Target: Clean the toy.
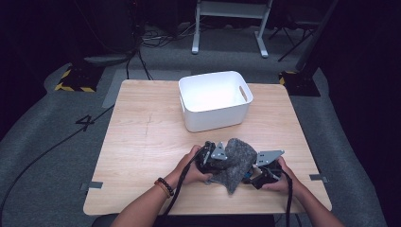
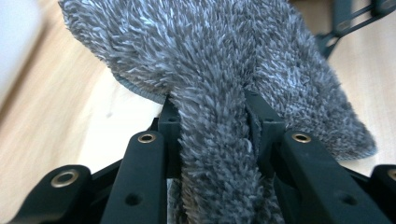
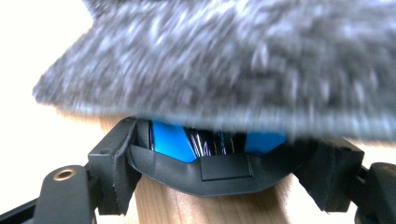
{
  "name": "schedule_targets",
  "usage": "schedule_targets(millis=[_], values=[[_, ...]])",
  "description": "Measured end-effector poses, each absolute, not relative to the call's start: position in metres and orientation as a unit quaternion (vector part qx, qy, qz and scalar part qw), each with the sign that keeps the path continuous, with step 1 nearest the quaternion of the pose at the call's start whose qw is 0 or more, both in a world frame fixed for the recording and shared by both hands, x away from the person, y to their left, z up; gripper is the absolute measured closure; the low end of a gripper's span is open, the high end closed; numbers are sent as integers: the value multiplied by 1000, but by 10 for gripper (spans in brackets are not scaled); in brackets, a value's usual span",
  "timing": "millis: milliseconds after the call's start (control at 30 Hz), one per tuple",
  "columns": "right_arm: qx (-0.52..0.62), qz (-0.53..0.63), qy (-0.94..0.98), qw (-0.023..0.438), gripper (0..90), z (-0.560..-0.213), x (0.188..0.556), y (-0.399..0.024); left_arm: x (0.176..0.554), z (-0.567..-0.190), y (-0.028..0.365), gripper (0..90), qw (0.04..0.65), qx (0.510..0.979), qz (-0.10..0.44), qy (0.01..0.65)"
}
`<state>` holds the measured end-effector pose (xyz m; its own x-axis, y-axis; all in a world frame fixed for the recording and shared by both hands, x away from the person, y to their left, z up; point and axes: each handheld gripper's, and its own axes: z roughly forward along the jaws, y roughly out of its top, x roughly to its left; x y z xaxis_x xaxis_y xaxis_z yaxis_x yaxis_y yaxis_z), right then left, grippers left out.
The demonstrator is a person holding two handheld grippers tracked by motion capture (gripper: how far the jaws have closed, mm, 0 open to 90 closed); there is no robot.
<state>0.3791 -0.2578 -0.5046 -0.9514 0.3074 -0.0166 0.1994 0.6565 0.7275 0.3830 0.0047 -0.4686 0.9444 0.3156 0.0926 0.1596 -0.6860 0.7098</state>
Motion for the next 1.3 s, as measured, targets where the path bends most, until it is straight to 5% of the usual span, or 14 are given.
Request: schedule_targets(millis=[333, 533, 567, 767, 1033, 1267, 1300], values=[[139, 388, 908, 69, 238, -504, 379, -259, 402, -477, 39, 612, 312, 921, 146, 181], [140, 389, 908, 68, 238, -504, 378, -261, 412, -475, 61, 150, 342, 900, 119, 243], [140, 389, 908, 68, 238, -504, 378, -261, 412, -471, 65, 148, 358, 895, 115, 241], [140, 391, 907, 69, 238, -505, 378, -261, 400, -454, 67, 161, 388, 890, 124, 206], [140, 391, 907, 69, 238, -505, 378, -262, 406, -472, 48, 180, 332, 915, 113, 201], [140, 392, 907, 68, 238, -505, 378, -262, 410, -478, 46, 644, 310, 926, 114, 185], [140, 392, 907, 68, 238, -505, 378, -262, 410, -478, 46, 644, 313, 925, 113, 183]])
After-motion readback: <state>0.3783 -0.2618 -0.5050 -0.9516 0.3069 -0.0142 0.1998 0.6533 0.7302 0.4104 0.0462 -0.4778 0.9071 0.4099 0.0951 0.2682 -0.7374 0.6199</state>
